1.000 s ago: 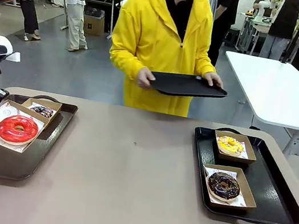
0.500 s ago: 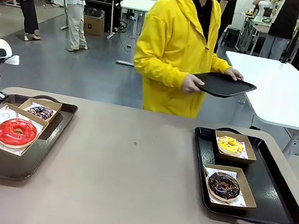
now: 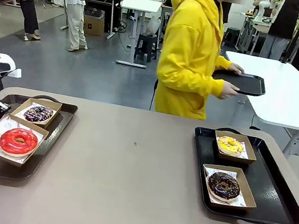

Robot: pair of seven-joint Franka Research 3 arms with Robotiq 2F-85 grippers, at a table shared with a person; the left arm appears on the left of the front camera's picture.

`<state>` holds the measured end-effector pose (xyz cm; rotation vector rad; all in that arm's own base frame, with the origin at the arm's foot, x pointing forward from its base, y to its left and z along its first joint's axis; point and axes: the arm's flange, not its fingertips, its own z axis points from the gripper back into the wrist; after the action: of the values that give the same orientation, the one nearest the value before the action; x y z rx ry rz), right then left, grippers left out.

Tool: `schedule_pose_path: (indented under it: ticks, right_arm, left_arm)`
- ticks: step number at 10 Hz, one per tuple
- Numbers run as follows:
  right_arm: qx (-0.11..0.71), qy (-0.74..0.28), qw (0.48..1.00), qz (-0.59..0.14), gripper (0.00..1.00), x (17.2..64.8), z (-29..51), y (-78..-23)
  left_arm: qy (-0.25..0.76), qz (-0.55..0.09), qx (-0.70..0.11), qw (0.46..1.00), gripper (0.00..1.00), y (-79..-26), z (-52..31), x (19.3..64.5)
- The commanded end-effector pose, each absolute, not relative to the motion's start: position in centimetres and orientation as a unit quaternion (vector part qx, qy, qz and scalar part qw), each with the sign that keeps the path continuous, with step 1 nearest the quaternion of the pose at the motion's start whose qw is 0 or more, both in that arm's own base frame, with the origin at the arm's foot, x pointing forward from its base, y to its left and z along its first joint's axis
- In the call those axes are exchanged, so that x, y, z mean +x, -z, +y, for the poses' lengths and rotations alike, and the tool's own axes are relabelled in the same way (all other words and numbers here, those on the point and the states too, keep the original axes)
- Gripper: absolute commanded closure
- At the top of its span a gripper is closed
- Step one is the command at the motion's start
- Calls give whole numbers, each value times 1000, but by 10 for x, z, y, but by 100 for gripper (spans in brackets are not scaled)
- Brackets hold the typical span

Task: Individually package the donuts and arrange them on the tray.
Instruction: Place the picked Paper togo box on the Handle tray.

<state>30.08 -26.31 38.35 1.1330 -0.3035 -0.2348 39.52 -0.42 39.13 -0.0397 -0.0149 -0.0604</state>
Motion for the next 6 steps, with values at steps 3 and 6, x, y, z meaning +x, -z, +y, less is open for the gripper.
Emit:
schedule_pose_path:
  ticks: [3,6]
  right_arm:
    - [539,115,822,-142,0,301,-263,-385]
    - [539,115,822,-142,0,301,-263,-385]
  left_arm:
    - [36,-18,-27,999,99,-371,2,402]
    - [30,-15,-21,999,99,-361,3,408]
